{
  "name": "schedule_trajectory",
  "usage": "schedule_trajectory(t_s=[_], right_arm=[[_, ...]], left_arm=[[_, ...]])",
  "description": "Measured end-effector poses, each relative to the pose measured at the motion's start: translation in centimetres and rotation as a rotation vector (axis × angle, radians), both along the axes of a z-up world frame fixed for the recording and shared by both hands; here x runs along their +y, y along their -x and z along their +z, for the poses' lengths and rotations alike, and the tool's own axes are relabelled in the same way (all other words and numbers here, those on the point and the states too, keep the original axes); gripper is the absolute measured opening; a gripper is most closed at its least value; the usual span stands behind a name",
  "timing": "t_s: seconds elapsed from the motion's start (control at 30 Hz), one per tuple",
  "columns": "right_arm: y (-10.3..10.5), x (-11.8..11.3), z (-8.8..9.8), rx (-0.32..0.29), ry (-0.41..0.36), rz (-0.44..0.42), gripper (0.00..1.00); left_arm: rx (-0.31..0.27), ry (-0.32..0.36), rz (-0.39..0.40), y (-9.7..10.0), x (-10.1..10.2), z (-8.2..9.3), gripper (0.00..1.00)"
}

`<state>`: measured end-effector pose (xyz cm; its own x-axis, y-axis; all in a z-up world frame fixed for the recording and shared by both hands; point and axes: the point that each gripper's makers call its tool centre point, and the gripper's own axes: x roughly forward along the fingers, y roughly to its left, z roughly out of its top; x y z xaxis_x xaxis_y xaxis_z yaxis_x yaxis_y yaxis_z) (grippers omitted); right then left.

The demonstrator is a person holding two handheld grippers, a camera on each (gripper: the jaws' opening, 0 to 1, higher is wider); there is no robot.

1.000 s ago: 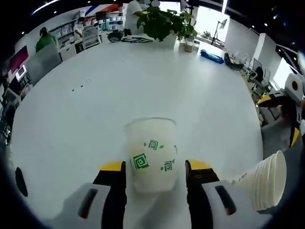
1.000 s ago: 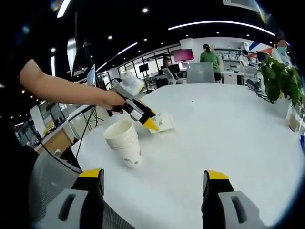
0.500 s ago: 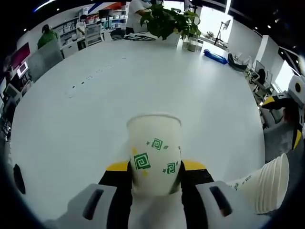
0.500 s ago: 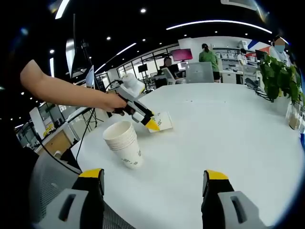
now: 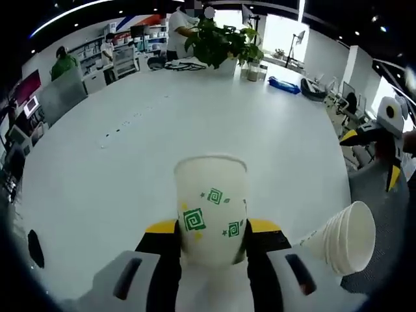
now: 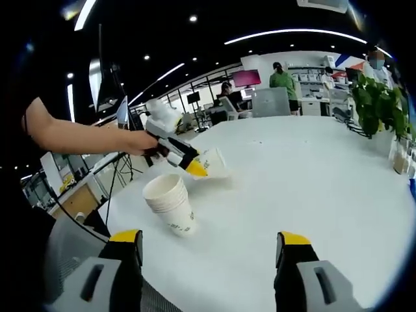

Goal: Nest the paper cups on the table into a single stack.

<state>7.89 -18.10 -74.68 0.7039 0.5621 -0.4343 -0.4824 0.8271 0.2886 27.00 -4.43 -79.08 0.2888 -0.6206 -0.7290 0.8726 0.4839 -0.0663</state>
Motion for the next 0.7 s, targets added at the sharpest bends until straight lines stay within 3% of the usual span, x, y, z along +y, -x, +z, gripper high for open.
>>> schedule_trajectory(t_s=[0.33,0.7], right_arm=[[0.2,0.2,1.1,-0.025,-0.007,0.008,0.83],[0.1,1.8,4.1,-0.084,-0.01,0.07,0.77]], left_arm=[[-0.052,0.047,-0.036,2.2,0.5,3.7,0.38],[-0.117,0.106,-0.1,6.1,0.9,7.8,0.37]])
